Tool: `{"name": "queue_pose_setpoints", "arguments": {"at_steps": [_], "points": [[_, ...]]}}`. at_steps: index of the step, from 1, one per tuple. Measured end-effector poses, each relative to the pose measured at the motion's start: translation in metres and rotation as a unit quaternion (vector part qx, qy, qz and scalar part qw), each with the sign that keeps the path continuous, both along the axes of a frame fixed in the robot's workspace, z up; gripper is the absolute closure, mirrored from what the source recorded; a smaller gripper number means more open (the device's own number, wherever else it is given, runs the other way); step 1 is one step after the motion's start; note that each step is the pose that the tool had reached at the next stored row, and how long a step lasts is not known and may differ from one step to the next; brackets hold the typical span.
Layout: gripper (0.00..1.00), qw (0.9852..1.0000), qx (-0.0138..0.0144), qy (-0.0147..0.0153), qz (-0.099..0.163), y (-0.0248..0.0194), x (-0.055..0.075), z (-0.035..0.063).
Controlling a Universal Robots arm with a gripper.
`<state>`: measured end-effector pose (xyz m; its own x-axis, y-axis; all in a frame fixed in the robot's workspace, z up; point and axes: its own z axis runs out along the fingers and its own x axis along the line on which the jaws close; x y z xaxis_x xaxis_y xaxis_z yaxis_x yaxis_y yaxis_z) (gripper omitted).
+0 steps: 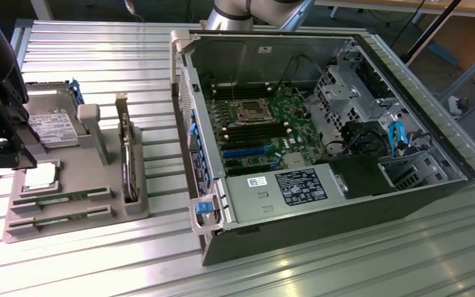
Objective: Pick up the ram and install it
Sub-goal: 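Pick up the ram and move it above insertion slot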
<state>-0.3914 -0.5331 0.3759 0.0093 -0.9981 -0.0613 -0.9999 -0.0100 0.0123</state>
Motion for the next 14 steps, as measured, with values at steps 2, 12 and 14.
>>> {"name": "queue_pose_setpoints", "arguments": {"at_steps": [2, 12, 14], "points": [[0.64, 1.0000, 0.0000, 0.0000, 0.000, -0.0002, 0.000, -0.0037], [0.64, 1.0000, 0.0000, 0.0000, 0.000, -0.0019, -0.003, -0.0283], [0.64, 1.0000, 0.0000, 0.0000, 0.000, -0.0022, -0.003, -0.0328]]}}
